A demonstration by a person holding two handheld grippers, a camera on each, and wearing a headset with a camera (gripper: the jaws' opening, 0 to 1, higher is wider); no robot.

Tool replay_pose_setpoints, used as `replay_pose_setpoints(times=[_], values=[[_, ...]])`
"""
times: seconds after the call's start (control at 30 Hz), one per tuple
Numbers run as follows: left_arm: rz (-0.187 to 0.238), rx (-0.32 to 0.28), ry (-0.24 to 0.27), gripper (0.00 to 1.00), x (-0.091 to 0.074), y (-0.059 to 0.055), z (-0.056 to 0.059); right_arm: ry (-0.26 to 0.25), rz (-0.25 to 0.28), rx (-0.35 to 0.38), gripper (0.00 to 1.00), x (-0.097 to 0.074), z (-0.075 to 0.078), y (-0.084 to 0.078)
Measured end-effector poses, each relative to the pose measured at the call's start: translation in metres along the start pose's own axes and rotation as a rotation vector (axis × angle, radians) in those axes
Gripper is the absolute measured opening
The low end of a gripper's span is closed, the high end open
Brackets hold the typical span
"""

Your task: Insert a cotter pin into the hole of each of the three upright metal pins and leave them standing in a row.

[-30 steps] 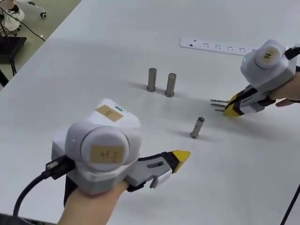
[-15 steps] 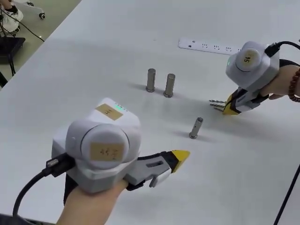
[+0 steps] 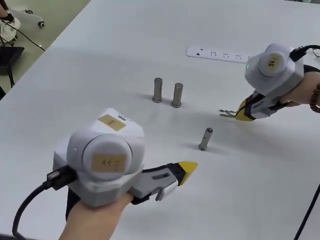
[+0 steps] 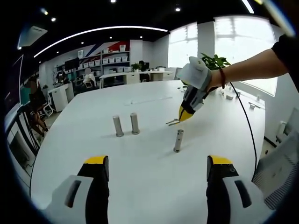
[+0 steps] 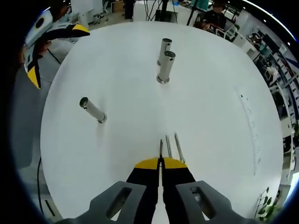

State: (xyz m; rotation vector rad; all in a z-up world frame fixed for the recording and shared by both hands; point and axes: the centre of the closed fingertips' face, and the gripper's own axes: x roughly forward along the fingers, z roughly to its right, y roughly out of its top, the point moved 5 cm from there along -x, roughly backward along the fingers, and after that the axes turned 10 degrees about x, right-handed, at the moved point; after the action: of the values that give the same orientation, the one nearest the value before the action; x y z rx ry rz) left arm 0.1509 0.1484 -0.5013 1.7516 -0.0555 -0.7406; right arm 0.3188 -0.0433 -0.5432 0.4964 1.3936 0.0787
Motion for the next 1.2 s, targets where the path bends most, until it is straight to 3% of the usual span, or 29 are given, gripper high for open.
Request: replay_pose_setpoints(times=[0.27,0.37,0.73,0.8,0.93,1.03,1.2], values=[[0.006,-0.010,-0.028,0.81,0.000,0.000,0.003,-0.015,0.075,-0.053,0.00,-0.027,-0.022,0.013],[0.011,-0.003,-0.055,0.73,-0.001,0.002,0.006,0.011,0.135,-0.078,0.00,-0.036,-0.034,0.022],[0.063,0.010,-0.156,0.57,0.003,0.024,0.017,0.023,0.254,-0.215,0.00,-0.060,-0.069,0.043],[0.064,0.021,-0.178,0.49,0.004,0.026,0.019,0.027,0.269,-0.239,0.00,-0.063,-0.075,0.046],[0.068,0.037,-0.209,0.44,0.008,0.031,0.022,0.035,0.285,-0.286,0.00,-0.067,-0.087,0.049],[0.097,-0.010,-0.247,0.39,0.009,0.038,0.024,0.042,0.312,-0.309,0.00,-0.070,-0.097,0.052],[0.122,-0.022,-0.268,0.30,0.010,0.043,0.024,0.047,0.347,-0.341,0.00,-0.068,-0.101,0.057]])
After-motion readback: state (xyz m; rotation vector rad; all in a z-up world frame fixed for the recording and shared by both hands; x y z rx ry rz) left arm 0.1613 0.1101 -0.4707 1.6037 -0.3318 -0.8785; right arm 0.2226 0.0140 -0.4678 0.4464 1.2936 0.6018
